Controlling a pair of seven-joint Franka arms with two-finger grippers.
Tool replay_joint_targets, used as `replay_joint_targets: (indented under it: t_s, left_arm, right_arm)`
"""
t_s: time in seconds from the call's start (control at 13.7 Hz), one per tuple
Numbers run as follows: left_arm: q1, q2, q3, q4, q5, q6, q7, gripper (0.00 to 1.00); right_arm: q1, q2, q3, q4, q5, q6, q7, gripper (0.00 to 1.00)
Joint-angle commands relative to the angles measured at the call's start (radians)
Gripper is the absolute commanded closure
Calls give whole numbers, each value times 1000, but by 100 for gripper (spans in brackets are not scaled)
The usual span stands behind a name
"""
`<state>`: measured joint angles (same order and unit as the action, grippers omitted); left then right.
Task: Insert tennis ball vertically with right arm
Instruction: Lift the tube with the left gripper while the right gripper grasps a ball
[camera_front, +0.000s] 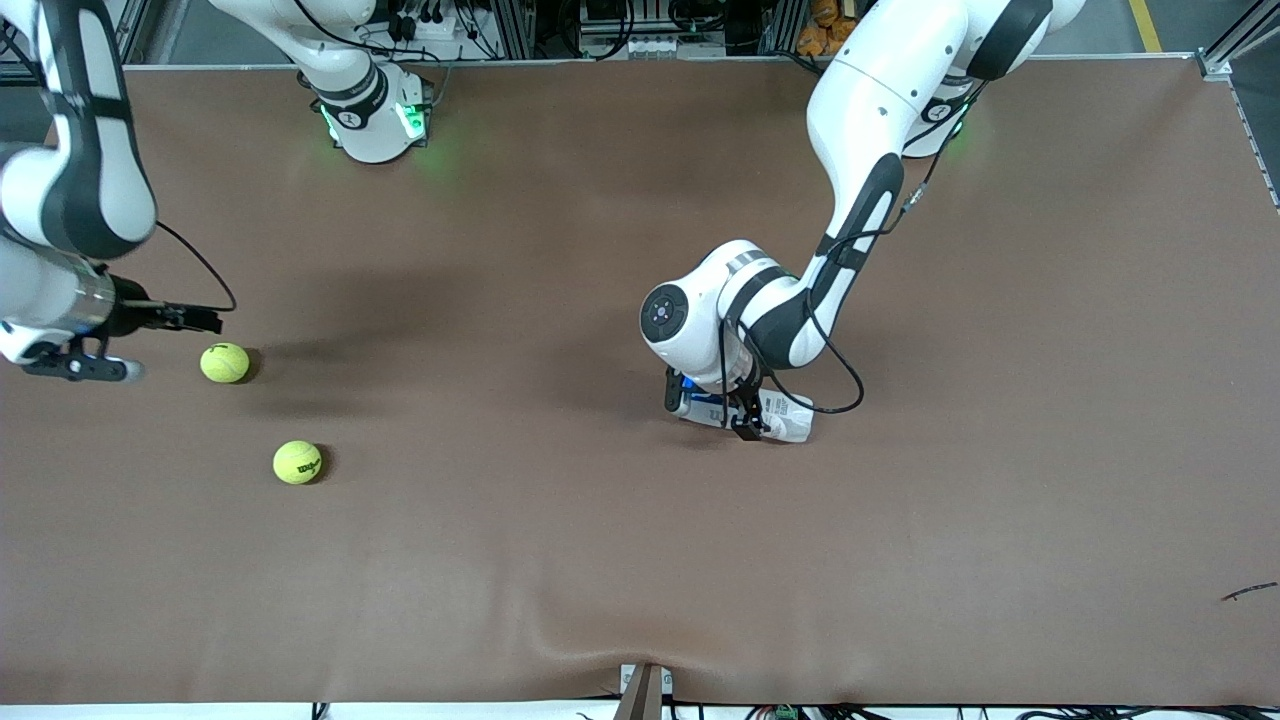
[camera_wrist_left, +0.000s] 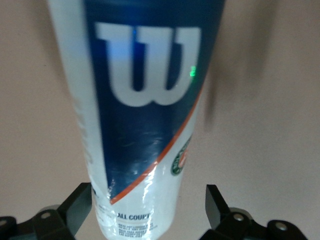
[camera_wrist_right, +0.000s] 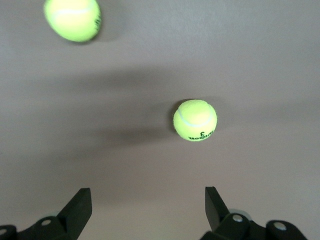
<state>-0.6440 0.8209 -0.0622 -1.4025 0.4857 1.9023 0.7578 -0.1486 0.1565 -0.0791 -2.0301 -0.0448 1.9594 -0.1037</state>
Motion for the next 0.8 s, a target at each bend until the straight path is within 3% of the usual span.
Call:
replay_joint_targets:
  t_s: [0.0, 0.44, 0.73]
  left_arm:
    - [-5, 15, 4, 11, 52, 3, -9, 0]
    - [0, 29, 4, 11, 63, 6, -6, 0]
    - [10, 33, 2, 11, 47, 6, -17, 0]
  right_arm:
    - [-52, 81, 12, -5, -12, 76, -5, 0]
    - [-143, 251, 13, -7, -10, 249, -31, 0]
    - [-158, 307, 16, -5, 3, 279, -50, 0]
